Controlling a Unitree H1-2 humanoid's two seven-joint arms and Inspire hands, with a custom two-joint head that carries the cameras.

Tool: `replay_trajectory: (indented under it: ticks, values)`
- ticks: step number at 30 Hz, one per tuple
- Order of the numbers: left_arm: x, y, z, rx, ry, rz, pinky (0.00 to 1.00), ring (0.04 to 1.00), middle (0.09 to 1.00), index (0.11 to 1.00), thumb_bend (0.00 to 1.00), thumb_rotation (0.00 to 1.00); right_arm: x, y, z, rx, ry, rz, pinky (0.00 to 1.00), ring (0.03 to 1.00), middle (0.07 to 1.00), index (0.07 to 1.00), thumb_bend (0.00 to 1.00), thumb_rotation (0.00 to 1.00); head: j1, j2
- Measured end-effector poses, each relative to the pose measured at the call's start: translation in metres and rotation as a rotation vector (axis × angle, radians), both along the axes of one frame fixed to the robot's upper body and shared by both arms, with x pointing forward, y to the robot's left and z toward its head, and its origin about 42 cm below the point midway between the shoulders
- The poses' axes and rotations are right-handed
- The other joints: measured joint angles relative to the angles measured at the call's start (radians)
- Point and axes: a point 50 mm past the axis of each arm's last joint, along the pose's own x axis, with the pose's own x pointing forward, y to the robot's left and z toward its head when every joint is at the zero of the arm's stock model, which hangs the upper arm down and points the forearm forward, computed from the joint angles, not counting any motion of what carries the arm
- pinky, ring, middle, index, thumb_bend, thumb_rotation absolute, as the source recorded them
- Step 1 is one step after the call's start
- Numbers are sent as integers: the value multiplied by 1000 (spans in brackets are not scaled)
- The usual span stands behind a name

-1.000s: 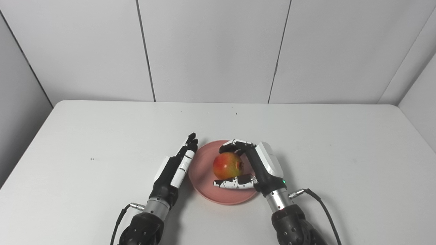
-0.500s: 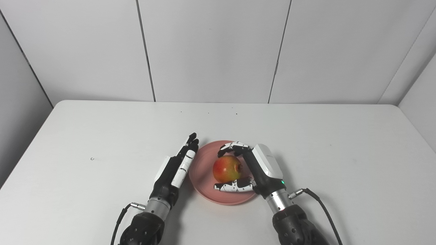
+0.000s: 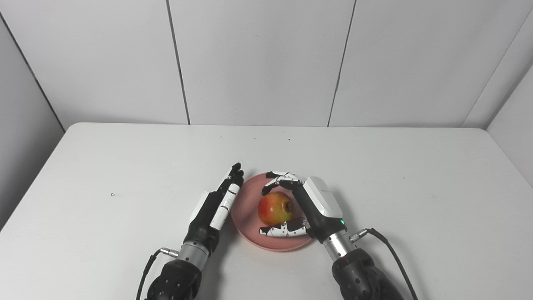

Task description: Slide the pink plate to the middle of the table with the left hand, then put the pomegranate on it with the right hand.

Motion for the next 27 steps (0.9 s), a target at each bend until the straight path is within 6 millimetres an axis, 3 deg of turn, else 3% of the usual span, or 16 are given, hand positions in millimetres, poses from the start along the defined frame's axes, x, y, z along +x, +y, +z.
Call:
replay_trajectory:
  ticks: [4, 5, 6, 10, 17, 21, 27]
  values:
    - [0, 0, 1, 1, 3, 0, 971, 987, 987, 974, 597, 1000, 0, 0, 1, -6, 9, -2, 807, 844, 829, 499, 509, 162, 2, 0]
    - [0, 0, 1, 1, 3, 0, 977, 989, 987, 973, 597, 1000, 0, 0, 2, -7, 9, -3, 836, 859, 848, 665, 585, 279, 2, 0]
    - [0, 0, 1, 1, 4, 0, 980, 990, 988, 972, 598, 1000, 0, 0, 2, -9, 7, -4, 845, 867, 857, 728, 609, 331, 2, 0]
    - [0, 0, 1, 0, 5, 1, 978, 990, 986, 969, 610, 1000, -1, -1, 0, -10, 8, -11, 835, 871, 872, 835, 644, 429, 2, 0]
    - [0, 0, 1, 2, 6, 3, 972, 982, 980, 969, 608, 1000, -4, -1, 0, 54, -32, -74, 845, 883, 907, 904, 641, 586, 0, 3]
    - [0, 0, 1, 8, 4, 6, 968, 980, 979, 969, 613, 1000, -7, -2, 2, 113, -80, -100, 781, 868, 905, 913, 655, 632, 0, 3]
    - [1, 2, 2, 7, 3, 15, 956, 976, 979, 969, 616, 1000, -9, -3, 3, 211, -123, -125, 770, 874, 916, 928, 645, 676, 0, 5]
